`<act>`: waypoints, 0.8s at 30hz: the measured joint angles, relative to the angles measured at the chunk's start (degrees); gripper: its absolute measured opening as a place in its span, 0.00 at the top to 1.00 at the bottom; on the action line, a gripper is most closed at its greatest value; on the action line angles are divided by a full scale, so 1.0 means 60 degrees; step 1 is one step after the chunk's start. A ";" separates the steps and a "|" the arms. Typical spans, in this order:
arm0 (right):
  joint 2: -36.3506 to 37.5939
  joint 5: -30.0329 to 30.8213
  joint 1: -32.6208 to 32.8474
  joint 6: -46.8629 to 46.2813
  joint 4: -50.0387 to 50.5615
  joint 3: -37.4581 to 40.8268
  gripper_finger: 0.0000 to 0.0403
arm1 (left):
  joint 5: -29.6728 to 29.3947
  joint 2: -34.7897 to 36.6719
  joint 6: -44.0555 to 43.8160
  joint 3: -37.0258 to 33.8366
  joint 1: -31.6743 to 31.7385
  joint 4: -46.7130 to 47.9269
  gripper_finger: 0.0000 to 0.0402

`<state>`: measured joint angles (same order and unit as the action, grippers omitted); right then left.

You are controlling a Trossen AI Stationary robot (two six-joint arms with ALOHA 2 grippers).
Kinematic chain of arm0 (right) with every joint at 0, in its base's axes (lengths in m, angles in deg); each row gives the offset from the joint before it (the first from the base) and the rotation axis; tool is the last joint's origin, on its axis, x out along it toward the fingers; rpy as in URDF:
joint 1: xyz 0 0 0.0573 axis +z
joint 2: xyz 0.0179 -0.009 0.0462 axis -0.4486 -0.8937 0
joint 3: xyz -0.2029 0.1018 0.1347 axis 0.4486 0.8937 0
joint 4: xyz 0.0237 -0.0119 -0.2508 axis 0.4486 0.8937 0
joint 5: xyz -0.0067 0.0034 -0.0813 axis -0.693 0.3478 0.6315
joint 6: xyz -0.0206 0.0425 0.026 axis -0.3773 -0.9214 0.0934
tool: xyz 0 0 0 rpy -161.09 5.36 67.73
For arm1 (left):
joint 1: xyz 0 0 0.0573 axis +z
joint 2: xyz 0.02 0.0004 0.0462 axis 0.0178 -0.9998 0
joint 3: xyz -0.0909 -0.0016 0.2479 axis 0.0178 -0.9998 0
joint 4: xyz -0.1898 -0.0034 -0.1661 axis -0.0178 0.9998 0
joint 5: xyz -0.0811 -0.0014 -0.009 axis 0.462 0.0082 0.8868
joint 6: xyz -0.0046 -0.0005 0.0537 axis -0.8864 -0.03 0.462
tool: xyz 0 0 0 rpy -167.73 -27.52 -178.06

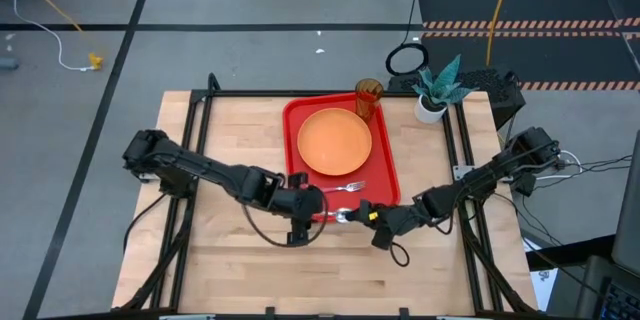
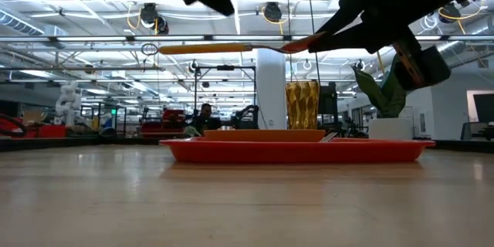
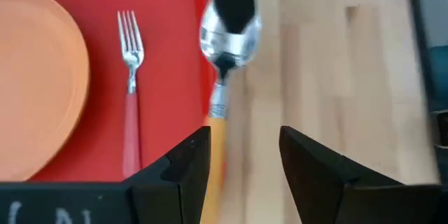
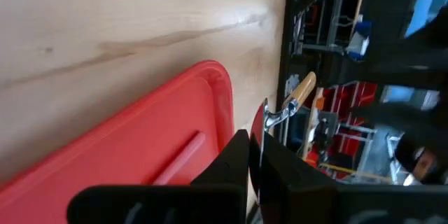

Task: Pick and place plate/cup/fork/spoon on tray
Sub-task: Put the yellow spoon on the red serving tray to the bottom of the pink fork

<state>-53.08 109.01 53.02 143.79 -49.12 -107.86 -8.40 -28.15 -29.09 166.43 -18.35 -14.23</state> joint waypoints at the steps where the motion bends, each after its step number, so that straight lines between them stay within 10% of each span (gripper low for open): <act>1: -0.0003 0.0001 0.0000 0.0175 0.0000 0.0000 1.00 | 0.0003 -0.0071 0.0114 0.0000 0.0047 0.0015 0.56; 13: 0.0000 0.0226 -0.0203 0.0606 0.0025 0.0000 1.00 | -0.0027 -0.1066 0.1121 -0.0015 0.0641 -0.0191 0.42; 24: 0.0000 0.0178 -0.0508 0.0763 -0.0102 0.0000 1.00 | -0.0060 -0.1068 0.0967 -0.0007 0.0764 -0.0041 0.76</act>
<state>-53.08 110.09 49.98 148.37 -49.74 -107.86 -8.76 -34.56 -23.29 166.39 -13.77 -14.48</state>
